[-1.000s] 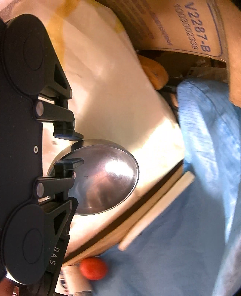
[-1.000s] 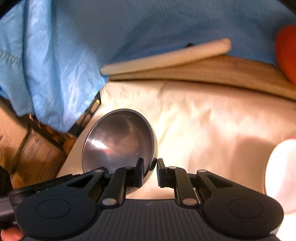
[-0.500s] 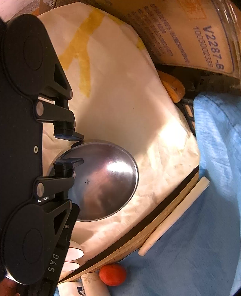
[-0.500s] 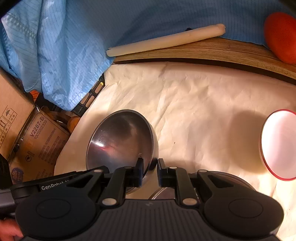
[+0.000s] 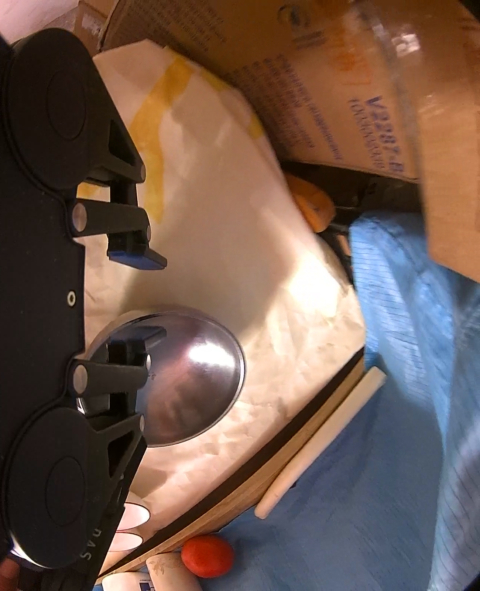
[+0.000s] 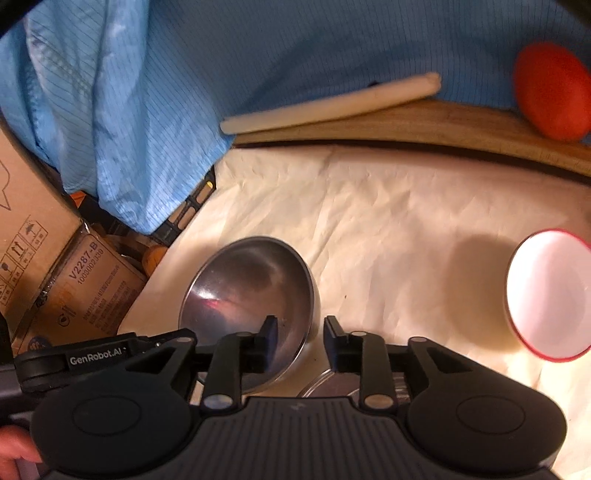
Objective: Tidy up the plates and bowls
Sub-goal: 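Lift the steel bowl with both grippers and lower it onto the plate stack, then open both grippers to release the steel bowl, then move both grippers to a red-rimmed white bowl and grip its rim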
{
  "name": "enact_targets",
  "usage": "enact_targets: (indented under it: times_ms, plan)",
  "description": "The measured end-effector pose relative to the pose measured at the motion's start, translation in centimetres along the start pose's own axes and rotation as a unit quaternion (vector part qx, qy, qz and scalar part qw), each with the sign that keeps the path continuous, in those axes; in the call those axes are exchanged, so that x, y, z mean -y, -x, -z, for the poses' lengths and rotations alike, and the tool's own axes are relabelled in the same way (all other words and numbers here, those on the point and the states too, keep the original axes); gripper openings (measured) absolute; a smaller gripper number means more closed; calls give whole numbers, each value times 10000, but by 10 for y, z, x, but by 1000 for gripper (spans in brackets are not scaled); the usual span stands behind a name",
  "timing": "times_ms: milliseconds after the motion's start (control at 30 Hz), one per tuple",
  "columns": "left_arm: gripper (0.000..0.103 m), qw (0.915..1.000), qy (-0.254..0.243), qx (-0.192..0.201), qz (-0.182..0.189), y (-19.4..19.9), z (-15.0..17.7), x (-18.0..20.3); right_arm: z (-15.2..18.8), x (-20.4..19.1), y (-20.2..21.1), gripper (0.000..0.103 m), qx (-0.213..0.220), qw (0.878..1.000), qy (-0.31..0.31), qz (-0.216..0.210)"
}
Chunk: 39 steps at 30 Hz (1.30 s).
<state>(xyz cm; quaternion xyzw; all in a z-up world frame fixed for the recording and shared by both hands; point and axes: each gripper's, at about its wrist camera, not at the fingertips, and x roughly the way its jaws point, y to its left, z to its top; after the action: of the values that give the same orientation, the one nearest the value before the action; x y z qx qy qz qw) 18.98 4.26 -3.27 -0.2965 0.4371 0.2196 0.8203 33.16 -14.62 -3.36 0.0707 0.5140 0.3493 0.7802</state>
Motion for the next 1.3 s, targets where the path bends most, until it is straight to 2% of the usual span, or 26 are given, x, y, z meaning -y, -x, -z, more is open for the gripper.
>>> enact_targets:
  times_ms: [267, 467, 567, 700, 800, 900, 1033, 1300]
  plan:
    - [59, 9979, -377, 484, -211, 25, -3, 16, 2, 9, 30, 62, 530, 9986, -38, -28]
    - [78, 9943, -772, 729, -84, 33, -4, 41, 7, 29, 59, 84, 1001, 9947, -213, 60]
    - [85, 9918, -1014, 781, 64, 32, -3, 58, 11, 43, 75, 90, 1265, 9911, -363, 182]
    - [98, 9874, -1337, 794, 305, 27, 0, 85, 18, 66, 97, 96, 1557, 9853, -608, 366]
    - [101, 9827, -1610, 754, 524, 22, 4, 106, 27, 83, 111, 99, 1741, 9798, -849, 498]
    - [102, 9769, -1898, 666, 727, 14, 8, 129, 38, 100, 122, 102, 1873, 9740, -1096, 648]
    - [102, 9632, -2460, 562, 930, 4, 18, 163, 52, 124, 133, 103, 1929, 9659, -1509, 842]
    - [102, 9370, -3334, 194, 1028, -30, 34, 209, 74, 162, 137, 103, 1829, 9530, -2110, 1173]
